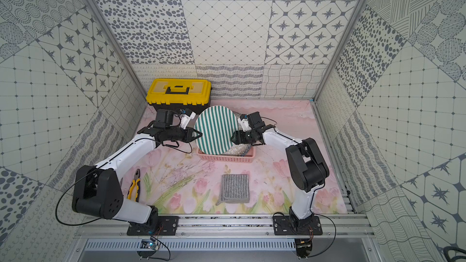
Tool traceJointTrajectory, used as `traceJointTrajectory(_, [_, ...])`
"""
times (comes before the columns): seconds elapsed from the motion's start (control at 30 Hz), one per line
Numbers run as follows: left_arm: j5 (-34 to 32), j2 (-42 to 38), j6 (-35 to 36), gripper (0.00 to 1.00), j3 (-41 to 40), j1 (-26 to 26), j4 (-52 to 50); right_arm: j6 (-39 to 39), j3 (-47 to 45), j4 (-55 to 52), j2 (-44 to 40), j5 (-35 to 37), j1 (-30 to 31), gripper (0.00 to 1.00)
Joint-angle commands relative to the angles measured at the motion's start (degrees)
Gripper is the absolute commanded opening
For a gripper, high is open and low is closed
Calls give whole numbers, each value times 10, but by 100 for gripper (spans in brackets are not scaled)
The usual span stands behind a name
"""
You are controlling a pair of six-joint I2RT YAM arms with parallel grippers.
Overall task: Wipe the wet plate dry
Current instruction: Pick up the plate from the bin, then pick up the towel at the center of the board.
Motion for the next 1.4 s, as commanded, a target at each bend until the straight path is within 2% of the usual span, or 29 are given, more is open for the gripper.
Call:
traceJointTrajectory(0.0, [-19, -26, -19, 0, -1, 0, 4, 13, -17, -9, -75, 25, -3, 76])
traceJointTrajectory(0.13, [2, -53, -21, 0, 9, 0, -9, 32, -41, -20, -156, 34, -2, 78])
traceJointTrajectory(0.27, [50, -97, -3, 0, 30, 10, -67, 43, -82, -67, -247, 70, 20, 77])
traceJointTrajectory(0.33, [80, -125, 6, 0, 39, 18, -109, 47, -112, -98, -288, 107, 52, 76])
traceJointTrajectory(0.5, [137, -196, 49, 0, 43, 26, -223, 109, -194, -168, -347, 239, 193, 75])
traceJointTrajectory(0.63, [173, -229, 64, 0, 15, 35, -264, 173, -213, -199, -304, 323, 329, 74])
traceJointTrajectory(0.73, [201, -239, 48, 0, -26, 37, -243, 199, -210, -197, -238, 348, 387, 73])
traceJointTrajectory(0.83, [213, -240, 26, 0, -53, 38, -217, 203, -196, -194, -175, 369, 405, 71])
traceJointTrajectory(1.03, [187, -239, 11, 0, -51, 40, -199, 198, -165, -179, -95, 360, 406, 67])
traceJointTrajectory(1.17, [178, -232, 5, 0, -52, 42, -191, 202, -166, -178, -78, 350, 406, 59])
traceJointTrajectory(1.23, [173, -231, 1, 0, -52, 41, -187, 205, -172, -174, -87, 349, 406, 51])
traceJointTrajectory(1.37, [156, -232, -9, 0, -51, 43, -179, 209, -194, -167, -124, 353, 403, 17])
